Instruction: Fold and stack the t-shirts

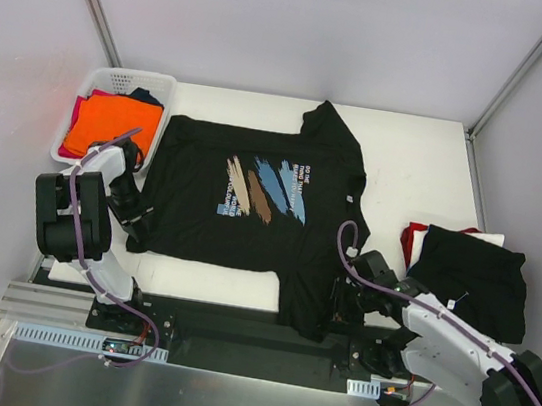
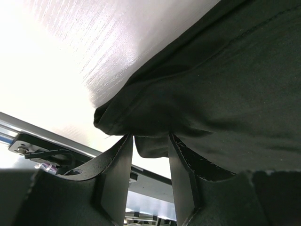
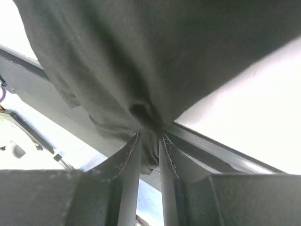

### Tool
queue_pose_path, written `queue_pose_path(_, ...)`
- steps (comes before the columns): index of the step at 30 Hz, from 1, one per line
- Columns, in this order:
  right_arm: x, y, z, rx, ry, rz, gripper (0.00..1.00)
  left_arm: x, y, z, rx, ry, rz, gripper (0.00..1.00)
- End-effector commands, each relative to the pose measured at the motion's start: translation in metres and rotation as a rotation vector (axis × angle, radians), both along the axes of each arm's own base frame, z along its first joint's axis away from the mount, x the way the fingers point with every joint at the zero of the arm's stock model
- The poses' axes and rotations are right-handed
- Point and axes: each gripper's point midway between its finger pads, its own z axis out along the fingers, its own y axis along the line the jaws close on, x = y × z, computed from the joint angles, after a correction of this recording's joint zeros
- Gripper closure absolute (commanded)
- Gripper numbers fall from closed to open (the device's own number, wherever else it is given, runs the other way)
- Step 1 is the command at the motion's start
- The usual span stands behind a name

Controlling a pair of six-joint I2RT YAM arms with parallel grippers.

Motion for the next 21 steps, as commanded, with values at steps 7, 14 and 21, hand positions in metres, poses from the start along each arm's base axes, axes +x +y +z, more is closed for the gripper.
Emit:
queue_pose_path(7, -0.024, -0.014, -0.005, -0.038, 0.07, -0.057, 0.76, 0.0, 0.002, -0.005, -0.006, 0.0, -0.009, 0.64)
queue_pose_path(14, -0.032, -0.019, -0.004, -0.051, 0.076, -0.062, 0.76, 0.001, 0.003, -0.004, -0.004, -0.004, -0.012, 0.64)
queue_pose_path(21, -0.04, -0.022, -0.002, -0.036, 0.085, -0.101, 0.75, 0.0, 0.003, -0.004, -0.002, 0.0, -0.013, 0.64)
